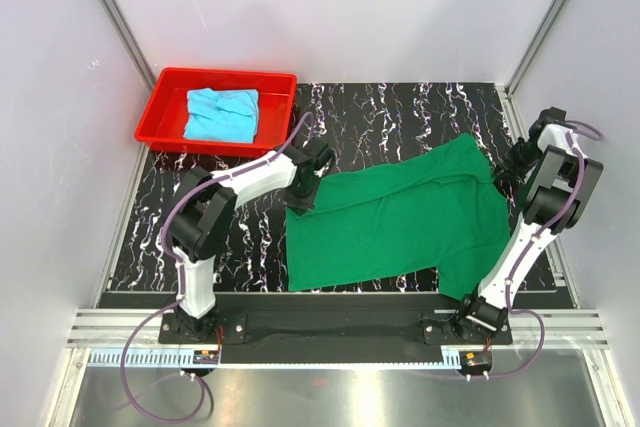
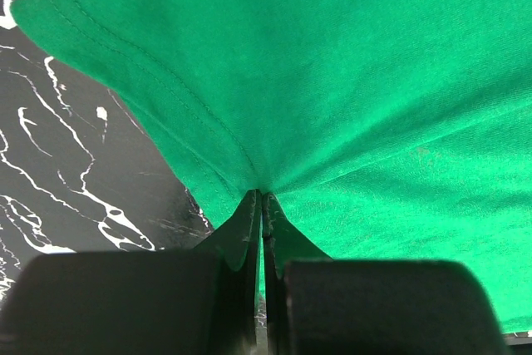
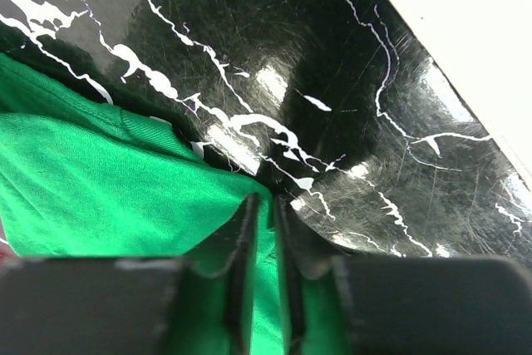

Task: Fold and stack the t-shirts
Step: Fold the tshirt

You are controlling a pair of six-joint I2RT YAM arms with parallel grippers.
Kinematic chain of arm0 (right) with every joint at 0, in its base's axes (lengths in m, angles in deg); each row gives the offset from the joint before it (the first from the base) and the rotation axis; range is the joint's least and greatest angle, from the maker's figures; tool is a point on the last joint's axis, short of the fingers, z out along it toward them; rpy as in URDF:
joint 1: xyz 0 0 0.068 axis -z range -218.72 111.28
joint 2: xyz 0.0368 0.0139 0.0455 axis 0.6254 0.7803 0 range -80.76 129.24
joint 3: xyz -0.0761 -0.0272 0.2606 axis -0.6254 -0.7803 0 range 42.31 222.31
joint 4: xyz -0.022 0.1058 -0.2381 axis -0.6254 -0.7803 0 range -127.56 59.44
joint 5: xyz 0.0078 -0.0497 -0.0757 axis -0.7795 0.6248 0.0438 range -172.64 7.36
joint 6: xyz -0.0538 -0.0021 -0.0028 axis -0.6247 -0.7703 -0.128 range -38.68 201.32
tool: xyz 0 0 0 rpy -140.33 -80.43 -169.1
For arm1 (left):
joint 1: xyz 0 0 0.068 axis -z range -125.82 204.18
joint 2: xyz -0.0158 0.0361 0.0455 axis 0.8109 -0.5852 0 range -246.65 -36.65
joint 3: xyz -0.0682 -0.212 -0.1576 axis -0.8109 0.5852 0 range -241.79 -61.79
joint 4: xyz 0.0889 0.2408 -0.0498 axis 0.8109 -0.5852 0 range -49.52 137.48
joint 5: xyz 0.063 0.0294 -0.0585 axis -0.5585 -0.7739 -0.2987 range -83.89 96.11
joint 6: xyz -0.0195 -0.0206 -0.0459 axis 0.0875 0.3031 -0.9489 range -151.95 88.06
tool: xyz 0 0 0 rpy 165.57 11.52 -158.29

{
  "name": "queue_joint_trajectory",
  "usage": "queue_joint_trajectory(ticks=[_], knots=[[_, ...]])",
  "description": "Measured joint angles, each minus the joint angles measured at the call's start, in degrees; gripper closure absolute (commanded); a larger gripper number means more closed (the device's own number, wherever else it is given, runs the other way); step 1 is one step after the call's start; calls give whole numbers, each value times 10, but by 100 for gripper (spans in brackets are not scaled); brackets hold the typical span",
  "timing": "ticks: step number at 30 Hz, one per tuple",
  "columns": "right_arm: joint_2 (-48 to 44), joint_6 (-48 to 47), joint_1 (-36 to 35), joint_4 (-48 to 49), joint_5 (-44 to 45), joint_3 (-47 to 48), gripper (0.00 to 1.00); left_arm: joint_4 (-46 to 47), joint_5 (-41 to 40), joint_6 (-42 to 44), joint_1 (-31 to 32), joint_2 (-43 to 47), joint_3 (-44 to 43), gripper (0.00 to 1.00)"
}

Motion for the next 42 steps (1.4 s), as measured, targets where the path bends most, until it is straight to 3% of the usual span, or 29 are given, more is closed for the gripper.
queue_joint_trajectory(ticks=[3,9,22,33,42], knots=[[0,3,0,0,-2,-1,100,-3,-4,2,0,0,-3,100],[-16,22,0,-10,-5,-1,100,-12,-26,11,-1,4,-16,100],[-181,150,1,-13,-40,-11,100,-37,-62,53,-54,12,-98,100],[-189,251,-1,52,-96,-35,100,-48,-96,66,-88,-18,-201,100],[-207,278,-2,64,-100,-49,100,-65,-105,74,-89,-35,-206,100]])
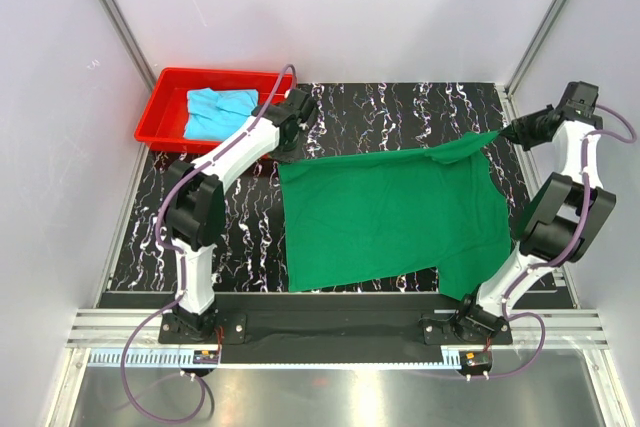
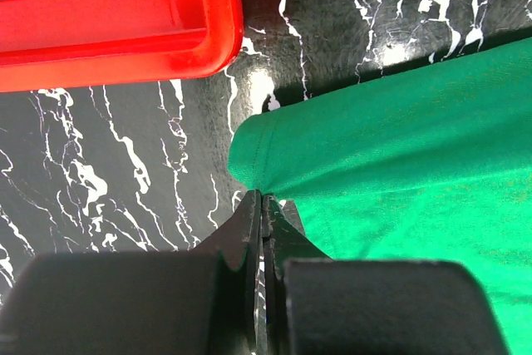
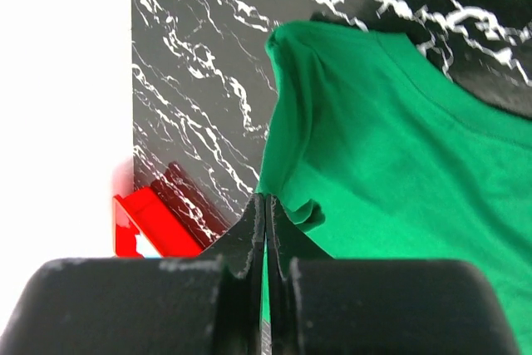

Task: Fold and stack the t-shirts
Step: Fold the tshirt

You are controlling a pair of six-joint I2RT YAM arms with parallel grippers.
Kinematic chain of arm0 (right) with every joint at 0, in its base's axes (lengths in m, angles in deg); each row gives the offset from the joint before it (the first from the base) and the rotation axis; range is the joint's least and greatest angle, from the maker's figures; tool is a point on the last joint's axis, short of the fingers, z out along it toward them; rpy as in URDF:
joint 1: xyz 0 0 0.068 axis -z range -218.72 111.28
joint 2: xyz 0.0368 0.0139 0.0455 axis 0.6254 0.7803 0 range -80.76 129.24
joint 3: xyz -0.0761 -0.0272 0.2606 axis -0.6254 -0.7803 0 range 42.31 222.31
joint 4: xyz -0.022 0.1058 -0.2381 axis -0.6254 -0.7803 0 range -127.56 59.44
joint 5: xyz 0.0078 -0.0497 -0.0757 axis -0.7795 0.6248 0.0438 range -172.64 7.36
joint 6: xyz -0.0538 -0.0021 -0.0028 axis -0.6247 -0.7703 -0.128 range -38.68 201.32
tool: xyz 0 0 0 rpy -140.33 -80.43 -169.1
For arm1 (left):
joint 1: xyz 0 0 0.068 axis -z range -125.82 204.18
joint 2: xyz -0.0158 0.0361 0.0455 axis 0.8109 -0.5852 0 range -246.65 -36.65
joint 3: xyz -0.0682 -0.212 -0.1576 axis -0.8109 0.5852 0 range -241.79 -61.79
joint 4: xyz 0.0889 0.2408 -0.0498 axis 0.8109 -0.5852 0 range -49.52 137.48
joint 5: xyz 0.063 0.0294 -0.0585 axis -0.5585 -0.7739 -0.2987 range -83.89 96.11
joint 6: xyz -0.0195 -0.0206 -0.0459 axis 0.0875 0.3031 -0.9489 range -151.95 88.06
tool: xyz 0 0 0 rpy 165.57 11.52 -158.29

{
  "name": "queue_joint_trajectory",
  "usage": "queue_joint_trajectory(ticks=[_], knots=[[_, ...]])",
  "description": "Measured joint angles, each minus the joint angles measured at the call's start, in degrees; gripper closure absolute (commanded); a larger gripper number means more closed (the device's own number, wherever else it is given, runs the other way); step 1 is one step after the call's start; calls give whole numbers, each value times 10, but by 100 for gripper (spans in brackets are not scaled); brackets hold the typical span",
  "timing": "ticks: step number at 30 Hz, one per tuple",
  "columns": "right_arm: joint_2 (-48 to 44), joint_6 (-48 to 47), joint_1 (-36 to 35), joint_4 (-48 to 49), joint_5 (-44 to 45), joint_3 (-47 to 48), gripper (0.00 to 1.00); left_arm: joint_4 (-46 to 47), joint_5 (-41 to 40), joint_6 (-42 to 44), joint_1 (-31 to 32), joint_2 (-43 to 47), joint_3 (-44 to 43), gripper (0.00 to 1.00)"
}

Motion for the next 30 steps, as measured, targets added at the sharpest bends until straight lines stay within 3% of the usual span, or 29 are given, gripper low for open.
queue_joint_trajectory(ticks=[10,30], knots=[[-87,-1,0,-23,41,-73,100,-7,-1,8,0,0,23,100],[-91,-28,-1,-48,121,-118,100,-12,42,5,8,0,86,100]])
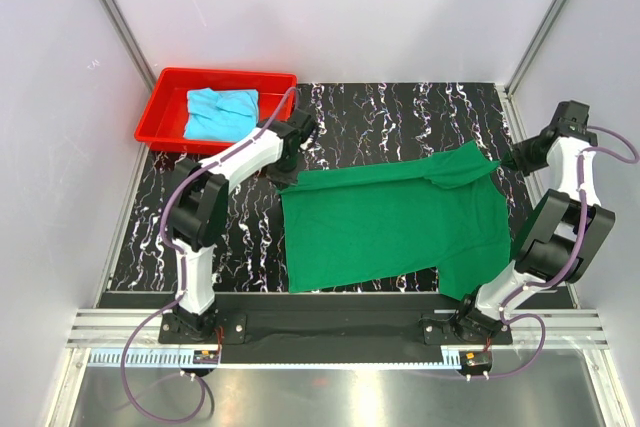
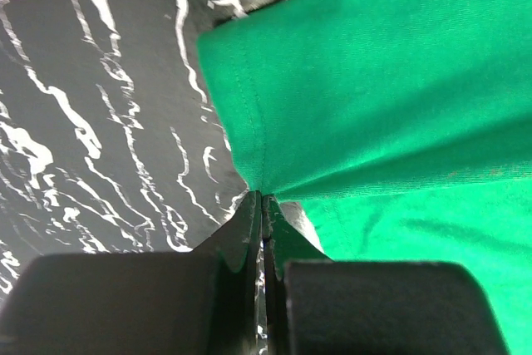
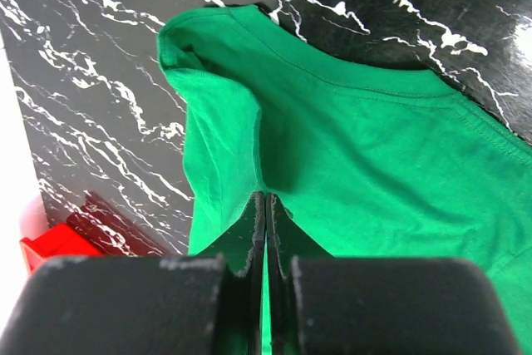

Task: Fold and stack the t-shirts
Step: Fold the tshirt

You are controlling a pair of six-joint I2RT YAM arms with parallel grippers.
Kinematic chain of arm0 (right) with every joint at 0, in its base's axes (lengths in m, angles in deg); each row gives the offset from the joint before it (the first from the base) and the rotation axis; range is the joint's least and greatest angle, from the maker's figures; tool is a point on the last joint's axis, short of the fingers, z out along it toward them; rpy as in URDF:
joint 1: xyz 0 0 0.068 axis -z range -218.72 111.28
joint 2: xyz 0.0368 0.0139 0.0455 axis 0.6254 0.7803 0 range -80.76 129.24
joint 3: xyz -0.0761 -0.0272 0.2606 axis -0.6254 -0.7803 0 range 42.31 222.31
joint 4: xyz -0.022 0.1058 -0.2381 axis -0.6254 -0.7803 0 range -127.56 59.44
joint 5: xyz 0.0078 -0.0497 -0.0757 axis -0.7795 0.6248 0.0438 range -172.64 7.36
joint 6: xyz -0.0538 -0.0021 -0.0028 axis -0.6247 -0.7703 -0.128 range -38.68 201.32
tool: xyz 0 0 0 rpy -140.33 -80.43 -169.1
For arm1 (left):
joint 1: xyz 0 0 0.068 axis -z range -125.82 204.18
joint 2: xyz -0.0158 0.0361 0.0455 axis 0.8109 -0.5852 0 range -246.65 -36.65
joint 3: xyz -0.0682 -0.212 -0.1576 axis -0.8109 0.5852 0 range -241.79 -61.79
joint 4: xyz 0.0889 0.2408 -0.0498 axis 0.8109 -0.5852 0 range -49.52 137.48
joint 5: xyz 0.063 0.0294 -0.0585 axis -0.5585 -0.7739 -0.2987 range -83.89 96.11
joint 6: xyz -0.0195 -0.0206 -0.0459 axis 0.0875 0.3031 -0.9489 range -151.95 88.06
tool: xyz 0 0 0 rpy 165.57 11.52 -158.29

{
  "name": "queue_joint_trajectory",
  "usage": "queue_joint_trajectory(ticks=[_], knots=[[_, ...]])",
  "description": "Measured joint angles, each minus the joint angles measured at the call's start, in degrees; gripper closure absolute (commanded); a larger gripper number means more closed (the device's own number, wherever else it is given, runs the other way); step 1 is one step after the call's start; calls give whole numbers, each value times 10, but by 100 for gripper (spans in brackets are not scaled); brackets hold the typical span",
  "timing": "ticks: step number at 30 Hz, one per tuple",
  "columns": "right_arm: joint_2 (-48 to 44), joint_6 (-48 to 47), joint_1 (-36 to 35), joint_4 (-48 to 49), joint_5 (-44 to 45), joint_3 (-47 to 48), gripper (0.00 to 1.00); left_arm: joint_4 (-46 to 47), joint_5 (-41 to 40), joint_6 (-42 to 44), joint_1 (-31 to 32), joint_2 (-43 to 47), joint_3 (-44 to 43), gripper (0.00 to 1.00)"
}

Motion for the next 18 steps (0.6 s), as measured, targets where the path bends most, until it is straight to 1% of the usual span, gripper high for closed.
queue_joint_trajectory(ticks=[13,18], knots=[[0,-14,0,4,19,-63,100,6,14,-7,14,-1,30,100],[0,-18,0,6,23,-68,100,14,14,-7,14,-1,33,100]])
